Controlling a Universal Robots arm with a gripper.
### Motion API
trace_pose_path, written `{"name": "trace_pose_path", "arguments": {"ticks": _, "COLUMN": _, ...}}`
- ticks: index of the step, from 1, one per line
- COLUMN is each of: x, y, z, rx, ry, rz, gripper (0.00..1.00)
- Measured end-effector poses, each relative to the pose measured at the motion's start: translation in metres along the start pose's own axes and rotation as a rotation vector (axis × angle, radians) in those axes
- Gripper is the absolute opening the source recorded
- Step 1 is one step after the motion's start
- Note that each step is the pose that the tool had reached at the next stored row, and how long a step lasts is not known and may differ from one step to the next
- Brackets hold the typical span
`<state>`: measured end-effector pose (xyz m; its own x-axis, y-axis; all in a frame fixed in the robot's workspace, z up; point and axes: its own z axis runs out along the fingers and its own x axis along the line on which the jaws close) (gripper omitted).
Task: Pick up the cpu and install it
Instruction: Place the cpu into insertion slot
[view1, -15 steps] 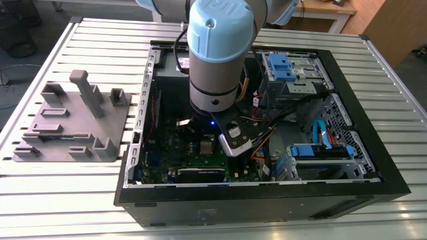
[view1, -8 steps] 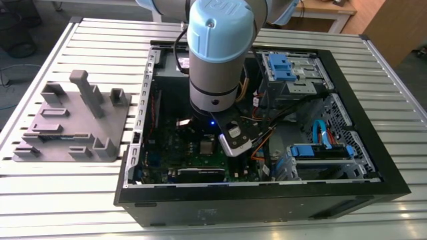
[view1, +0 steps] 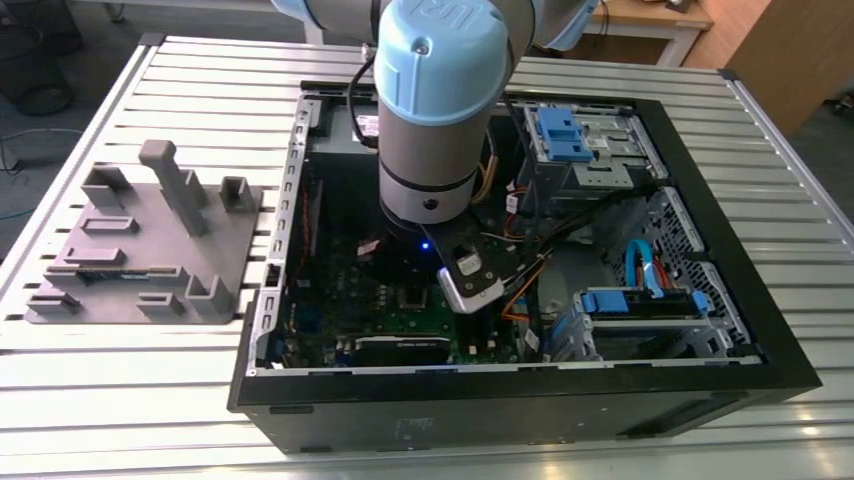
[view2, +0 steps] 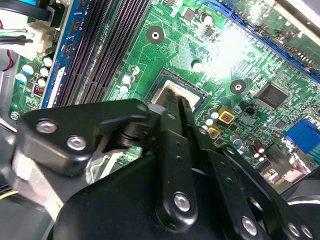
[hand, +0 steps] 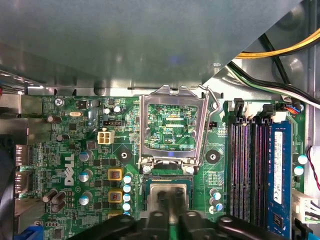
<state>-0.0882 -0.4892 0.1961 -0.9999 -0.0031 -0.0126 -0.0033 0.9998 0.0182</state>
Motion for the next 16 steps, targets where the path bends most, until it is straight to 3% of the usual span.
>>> {"name": "trace_pose_path", "arguments": {"ticks": 3, "x": 0.0000, "y": 0.0000, "z": 0.0000, "rx": 0.0000, "ry": 0.0000, "rz": 0.000, "gripper": 0.11}}
{"name": "trace_pose_path", "arguments": {"ticks": 16, "x": 0.0014, "y": -0.0002, "z": 0.0026, "rx": 0.0025, "ry": -0.0008, "rz": 0.000, "gripper": 0.11}}
